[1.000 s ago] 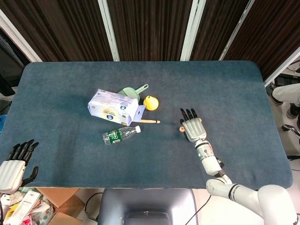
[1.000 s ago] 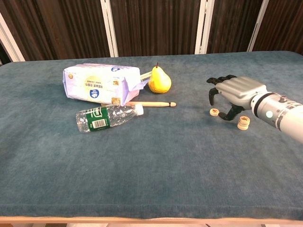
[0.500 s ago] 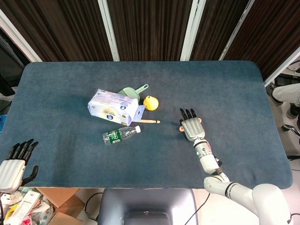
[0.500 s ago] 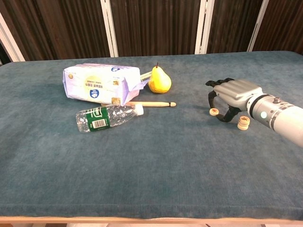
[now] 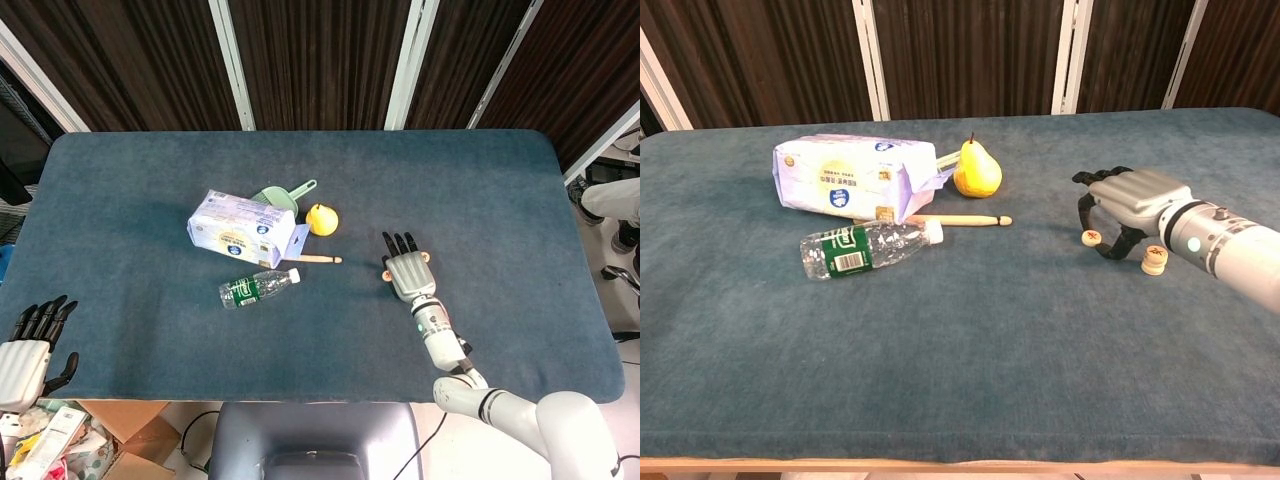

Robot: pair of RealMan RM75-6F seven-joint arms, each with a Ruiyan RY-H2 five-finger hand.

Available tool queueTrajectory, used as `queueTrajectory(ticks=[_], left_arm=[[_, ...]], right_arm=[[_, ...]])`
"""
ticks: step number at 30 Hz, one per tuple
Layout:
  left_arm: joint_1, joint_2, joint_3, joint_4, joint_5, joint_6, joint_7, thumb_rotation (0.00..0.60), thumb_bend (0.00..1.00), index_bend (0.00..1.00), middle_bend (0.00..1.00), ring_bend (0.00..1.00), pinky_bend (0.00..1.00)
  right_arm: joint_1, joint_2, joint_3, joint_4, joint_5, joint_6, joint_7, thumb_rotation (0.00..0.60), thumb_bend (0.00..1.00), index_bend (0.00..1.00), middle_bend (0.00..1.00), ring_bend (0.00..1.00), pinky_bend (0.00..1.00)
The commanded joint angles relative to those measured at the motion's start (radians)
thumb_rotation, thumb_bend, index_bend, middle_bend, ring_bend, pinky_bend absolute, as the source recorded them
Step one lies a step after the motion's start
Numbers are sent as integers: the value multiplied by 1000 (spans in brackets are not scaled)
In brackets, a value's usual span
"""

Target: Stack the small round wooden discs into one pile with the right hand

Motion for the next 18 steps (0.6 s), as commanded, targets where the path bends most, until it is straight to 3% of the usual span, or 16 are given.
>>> queueTrajectory(ticks=[1, 10, 18], left_arm=[[0, 0, 0, -1, -1, -2, 3, 600, 497, 0, 0, 0, 10], [0, -1, -1, 0, 0, -1, 3, 600, 496, 0, 0, 0, 10], [2, -3, -2, -2, 0, 3, 9, 600, 496, 0, 0, 0, 10]], right_arm=[[0, 1, -2, -2, -3, 2, 4, 600, 491, 612, 12, 0, 0], [-24, 52, -19, -75, -53, 56, 44, 600, 491, 681, 33, 0, 0], [-103, 232, -95, -333, -187, 141, 160, 600, 491, 681, 34, 0, 0]])
